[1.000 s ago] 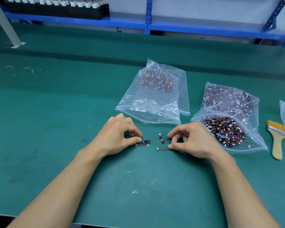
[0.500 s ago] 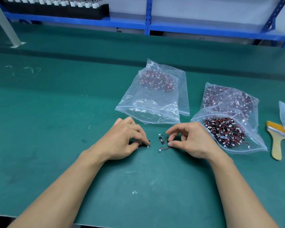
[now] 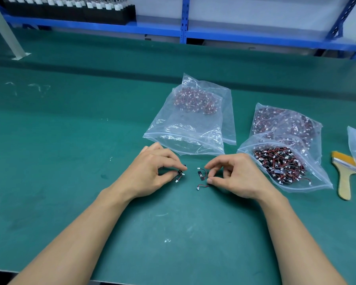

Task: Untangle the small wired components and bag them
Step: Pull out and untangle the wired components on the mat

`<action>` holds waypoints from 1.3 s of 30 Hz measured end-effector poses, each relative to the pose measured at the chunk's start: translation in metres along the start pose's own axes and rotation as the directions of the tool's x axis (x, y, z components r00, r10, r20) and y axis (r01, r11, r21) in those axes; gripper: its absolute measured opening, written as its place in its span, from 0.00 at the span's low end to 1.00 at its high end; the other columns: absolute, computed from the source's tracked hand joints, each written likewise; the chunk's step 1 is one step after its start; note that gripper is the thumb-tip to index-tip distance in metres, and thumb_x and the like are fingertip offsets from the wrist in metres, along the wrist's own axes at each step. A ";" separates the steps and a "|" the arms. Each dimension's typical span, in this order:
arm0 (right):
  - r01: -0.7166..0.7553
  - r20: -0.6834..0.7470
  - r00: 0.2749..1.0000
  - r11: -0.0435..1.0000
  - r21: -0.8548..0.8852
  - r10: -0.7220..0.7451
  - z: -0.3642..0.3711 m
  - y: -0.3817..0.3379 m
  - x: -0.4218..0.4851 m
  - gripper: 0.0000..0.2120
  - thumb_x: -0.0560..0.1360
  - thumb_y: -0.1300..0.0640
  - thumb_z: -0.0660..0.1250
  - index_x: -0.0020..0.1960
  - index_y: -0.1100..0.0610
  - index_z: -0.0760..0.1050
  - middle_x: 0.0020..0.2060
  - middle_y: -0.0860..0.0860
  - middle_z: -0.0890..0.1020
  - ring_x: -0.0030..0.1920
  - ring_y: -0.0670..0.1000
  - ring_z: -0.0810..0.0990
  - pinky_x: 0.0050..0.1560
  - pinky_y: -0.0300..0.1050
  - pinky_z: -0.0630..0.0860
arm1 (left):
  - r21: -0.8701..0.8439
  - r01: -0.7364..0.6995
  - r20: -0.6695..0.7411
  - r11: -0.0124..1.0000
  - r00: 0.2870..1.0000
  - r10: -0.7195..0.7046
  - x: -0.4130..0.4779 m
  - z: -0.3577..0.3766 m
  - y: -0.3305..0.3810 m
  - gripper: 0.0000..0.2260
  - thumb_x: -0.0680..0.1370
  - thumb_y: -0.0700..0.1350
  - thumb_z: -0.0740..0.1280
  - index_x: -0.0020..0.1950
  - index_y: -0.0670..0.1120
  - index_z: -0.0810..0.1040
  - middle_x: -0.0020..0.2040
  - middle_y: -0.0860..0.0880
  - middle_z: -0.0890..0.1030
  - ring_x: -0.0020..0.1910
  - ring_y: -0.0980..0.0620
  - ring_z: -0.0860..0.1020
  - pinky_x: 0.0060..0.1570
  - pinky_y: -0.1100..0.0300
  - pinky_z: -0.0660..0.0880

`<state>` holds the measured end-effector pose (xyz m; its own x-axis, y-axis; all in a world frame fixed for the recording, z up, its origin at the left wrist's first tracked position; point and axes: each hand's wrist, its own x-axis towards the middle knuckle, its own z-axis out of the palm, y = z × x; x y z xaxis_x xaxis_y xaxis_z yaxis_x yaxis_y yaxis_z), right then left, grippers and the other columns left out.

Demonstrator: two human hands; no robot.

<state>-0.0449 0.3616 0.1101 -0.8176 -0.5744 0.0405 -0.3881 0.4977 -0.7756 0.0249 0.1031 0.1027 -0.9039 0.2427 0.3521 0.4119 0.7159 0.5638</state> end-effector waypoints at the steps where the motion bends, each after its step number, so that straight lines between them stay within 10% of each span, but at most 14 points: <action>1: 0.000 -0.001 1.000 1.000 -0.001 0.000 0.001 -0.001 0.000 0.12 0.67 0.61 0.80 0.47 0.50 0.83 0.36 0.42 0.85 0.24 0.43 0.67 0.31 0.33 0.68 | 0.000 -0.001 0.005 1.000 1.000 0.001 0.000 0.001 0.000 0.11 0.76 0.40 0.74 0.53 0.56 0.86 0.47 0.62 0.81 0.46 0.53 0.71 0.53 0.46 0.70; 15: -0.018 0.020 1.000 0.996 0.083 0.016 0.003 -0.003 0.000 0.19 0.65 0.65 0.81 0.49 0.46 0.83 0.39 0.46 0.85 0.32 0.45 0.78 0.34 0.32 0.70 | 0.027 0.063 0.092 0.998 0.994 -0.065 -0.001 0.005 -0.005 0.17 0.76 0.51 0.74 0.63 0.62 0.79 0.51 0.68 0.80 0.52 0.58 0.71 0.58 0.59 0.66; 28: -0.010 -0.044 0.999 0.993 0.119 0.016 0.001 0.001 0.001 0.19 0.68 0.71 0.76 0.49 0.48 0.83 0.41 0.46 0.86 0.36 0.45 0.81 0.38 0.44 0.77 | -0.004 0.103 0.157 0.995 0.982 -0.102 -0.002 -0.006 -0.008 0.11 0.72 0.52 0.78 0.52 0.59 0.83 0.44 0.67 0.81 0.51 0.58 0.72 0.51 0.62 0.66; 39: -0.011 -0.062 0.998 0.997 0.082 0.016 0.001 0.003 0.002 0.16 0.68 0.69 0.77 0.48 0.51 0.83 0.39 0.46 0.85 0.31 0.44 0.78 0.34 0.29 0.71 | -0.009 0.117 0.144 0.993 0.983 -0.114 -0.002 -0.010 -0.011 0.10 0.73 0.48 0.77 0.52 0.58 0.84 0.41 0.67 0.82 0.46 0.55 0.74 0.49 0.63 0.68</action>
<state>-0.0469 0.3616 0.1079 -0.8485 -0.5251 0.0664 -0.3425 0.4492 -0.8252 0.0231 0.0882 0.1029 -0.9522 0.2509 0.1742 0.3045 0.7336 0.6076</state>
